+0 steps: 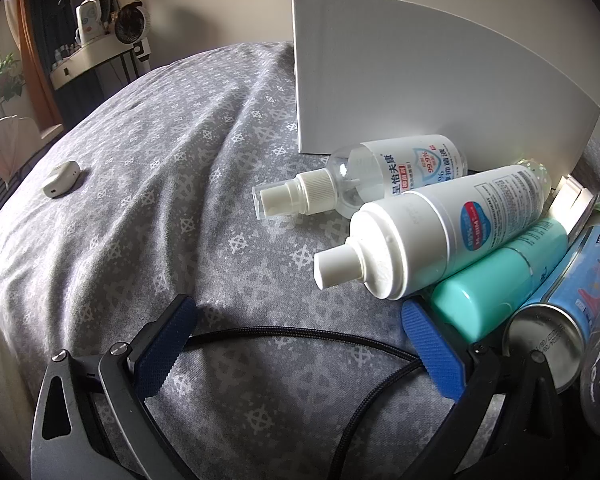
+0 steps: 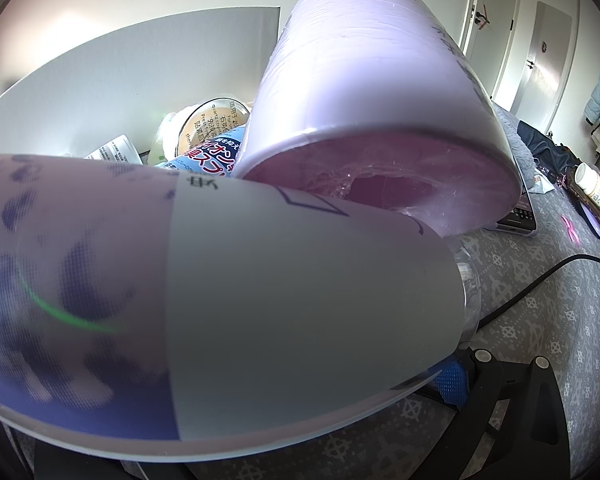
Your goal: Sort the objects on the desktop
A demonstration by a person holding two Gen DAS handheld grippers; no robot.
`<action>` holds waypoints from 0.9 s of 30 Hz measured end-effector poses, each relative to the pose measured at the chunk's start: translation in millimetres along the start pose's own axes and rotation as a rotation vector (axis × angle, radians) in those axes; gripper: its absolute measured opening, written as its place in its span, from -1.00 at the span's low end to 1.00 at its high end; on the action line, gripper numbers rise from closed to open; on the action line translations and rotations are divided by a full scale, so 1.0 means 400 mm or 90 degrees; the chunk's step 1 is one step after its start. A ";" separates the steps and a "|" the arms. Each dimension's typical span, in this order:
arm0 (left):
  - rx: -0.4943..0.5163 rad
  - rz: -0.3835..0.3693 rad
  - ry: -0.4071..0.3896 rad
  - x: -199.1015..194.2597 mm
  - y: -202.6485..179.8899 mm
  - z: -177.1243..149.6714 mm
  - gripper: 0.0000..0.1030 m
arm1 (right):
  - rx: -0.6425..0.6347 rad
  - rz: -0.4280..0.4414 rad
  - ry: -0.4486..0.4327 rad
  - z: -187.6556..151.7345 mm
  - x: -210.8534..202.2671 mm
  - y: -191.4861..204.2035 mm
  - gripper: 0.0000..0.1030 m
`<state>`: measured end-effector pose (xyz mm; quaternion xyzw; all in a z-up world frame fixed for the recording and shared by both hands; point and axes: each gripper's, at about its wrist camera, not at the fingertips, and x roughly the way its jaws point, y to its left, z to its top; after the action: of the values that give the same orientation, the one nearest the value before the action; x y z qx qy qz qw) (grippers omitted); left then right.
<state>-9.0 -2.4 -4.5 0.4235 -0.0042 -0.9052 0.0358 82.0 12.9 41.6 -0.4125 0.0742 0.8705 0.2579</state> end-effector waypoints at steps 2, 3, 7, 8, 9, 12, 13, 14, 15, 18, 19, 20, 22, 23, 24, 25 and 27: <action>0.000 0.000 0.000 0.000 0.000 0.000 0.99 | 0.000 0.000 0.000 -0.004 -0.002 -0.005 1.00; 0.000 0.000 0.000 0.000 0.000 0.000 0.99 | 0.000 0.000 0.000 -0.006 -0.001 -0.004 1.00; 0.000 -0.001 0.000 0.000 0.000 0.000 0.99 | 0.000 0.000 0.001 -0.015 0.000 -0.011 1.00; 0.000 -0.001 0.000 0.000 0.000 0.000 0.99 | 0.000 0.000 0.001 -0.016 0.000 -0.013 1.00; 0.000 0.000 0.000 0.000 0.000 0.000 0.99 | 0.000 0.000 0.000 -0.015 -0.001 -0.013 1.00; 0.000 0.000 0.000 0.000 0.000 0.000 0.99 | 0.000 0.000 0.000 -0.019 0.000 -0.020 1.00; 0.000 0.000 0.000 0.000 0.000 0.000 0.99 | 0.000 0.000 0.001 -0.019 0.001 -0.020 1.00; 0.000 0.000 0.000 0.000 0.000 0.000 0.99 | 0.000 0.000 0.000 -0.018 0.000 -0.024 1.00; 0.000 0.000 0.000 0.000 0.000 0.000 0.99 | 0.000 0.000 0.000 -0.017 0.000 -0.024 1.00; 0.000 0.000 0.000 0.000 0.000 0.000 0.99 | 0.000 0.000 0.000 -0.015 0.000 -0.024 1.00; 0.000 0.000 0.000 0.000 0.000 0.000 0.99 | 0.000 0.000 0.000 -0.016 0.000 -0.029 1.00; 0.000 0.000 0.000 0.000 0.000 0.000 0.99 | 0.000 0.000 0.000 -0.015 0.000 -0.030 1.00; 0.000 0.000 0.000 0.000 0.000 0.000 0.99 | 0.000 0.000 0.000 -0.015 0.001 -0.032 1.00; 0.000 0.000 0.000 0.000 0.000 0.000 0.99 | 0.000 0.000 0.000 -0.014 0.001 -0.032 1.00; -0.001 0.000 0.000 0.000 0.000 0.000 0.99 | 0.000 0.000 0.000 -0.014 0.001 -0.032 1.00; -0.001 0.000 0.000 0.000 0.000 0.001 0.99 | 0.000 0.000 0.000 -0.015 0.002 -0.034 1.00; -0.001 0.000 0.000 0.000 0.000 -0.001 0.99 | 0.006 -0.003 -0.001 -0.018 0.000 -0.033 1.00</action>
<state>-8.6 -2.3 -4.8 0.4235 -0.0037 -0.9052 0.0357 93.8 21.6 38.0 -0.4109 0.0768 0.8699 0.2619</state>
